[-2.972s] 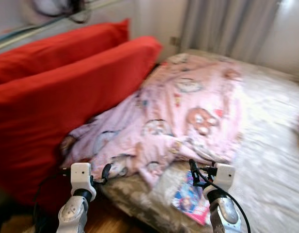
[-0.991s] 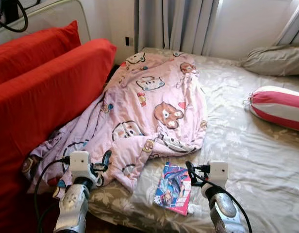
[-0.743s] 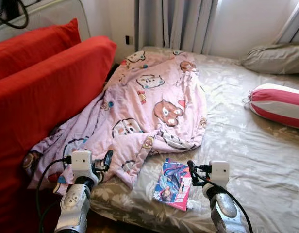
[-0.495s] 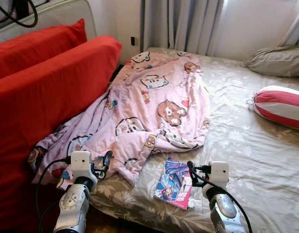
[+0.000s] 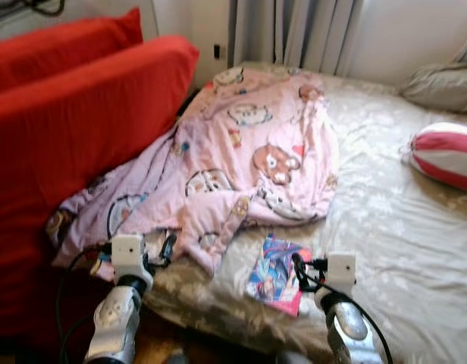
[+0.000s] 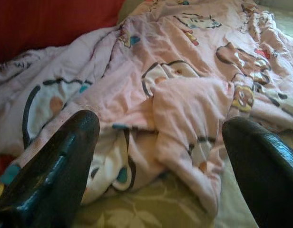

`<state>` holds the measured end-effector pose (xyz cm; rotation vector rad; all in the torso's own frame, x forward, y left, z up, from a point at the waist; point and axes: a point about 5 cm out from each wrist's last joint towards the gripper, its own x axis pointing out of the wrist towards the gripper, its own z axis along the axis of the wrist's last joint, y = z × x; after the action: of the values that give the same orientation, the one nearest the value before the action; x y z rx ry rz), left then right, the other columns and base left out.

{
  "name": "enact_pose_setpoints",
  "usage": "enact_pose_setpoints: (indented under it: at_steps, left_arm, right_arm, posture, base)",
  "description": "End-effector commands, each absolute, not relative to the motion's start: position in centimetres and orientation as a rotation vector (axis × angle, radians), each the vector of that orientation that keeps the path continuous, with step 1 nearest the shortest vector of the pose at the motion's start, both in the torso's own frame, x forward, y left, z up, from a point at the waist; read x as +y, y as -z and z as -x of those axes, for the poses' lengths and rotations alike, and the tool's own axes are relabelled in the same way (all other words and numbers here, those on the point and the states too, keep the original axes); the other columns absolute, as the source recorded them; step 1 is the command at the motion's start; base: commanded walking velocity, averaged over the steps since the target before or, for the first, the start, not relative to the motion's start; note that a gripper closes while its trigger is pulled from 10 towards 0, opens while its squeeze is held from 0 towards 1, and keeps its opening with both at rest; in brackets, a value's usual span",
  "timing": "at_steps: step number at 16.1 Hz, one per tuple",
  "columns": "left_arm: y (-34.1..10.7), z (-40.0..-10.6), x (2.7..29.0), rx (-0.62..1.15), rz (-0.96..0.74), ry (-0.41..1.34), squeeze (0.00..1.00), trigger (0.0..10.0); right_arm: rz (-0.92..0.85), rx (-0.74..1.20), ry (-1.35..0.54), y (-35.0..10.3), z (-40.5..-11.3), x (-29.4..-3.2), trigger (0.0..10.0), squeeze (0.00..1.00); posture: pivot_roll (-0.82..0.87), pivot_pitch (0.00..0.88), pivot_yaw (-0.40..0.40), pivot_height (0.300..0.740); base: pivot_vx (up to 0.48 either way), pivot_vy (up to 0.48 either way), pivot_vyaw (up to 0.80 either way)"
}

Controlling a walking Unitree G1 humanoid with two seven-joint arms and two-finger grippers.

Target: Clean up the room

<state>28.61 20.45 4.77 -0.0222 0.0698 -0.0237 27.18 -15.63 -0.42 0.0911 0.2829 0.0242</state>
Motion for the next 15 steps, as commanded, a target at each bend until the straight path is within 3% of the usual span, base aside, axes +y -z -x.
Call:
enact_pose_setpoints:
  at_steps: [1,15]
  left_arm:
    - [-4.73,-28.52,20.38,0.076,0.026,0.025,0.0,10.0]
    - [-4.34,-28.45,20.04,0.105,0.04,0.035,0.0,10.0]
  right_arm:
    - [-0.084,0.293,-0.017,0.64,-26.96,-15.91,10.0,0.0]
    - [-0.047,0.289,-0.075,0.64,-26.93,-14.94,10.0,0.0]
  posture:
    - [0.03,0.075,-0.042,0.64]
    - [0.02,0.073,-0.04,0.64]
  base:
    - [0.0,0.0,0.0]
    - [0.0,0.0,0.04]
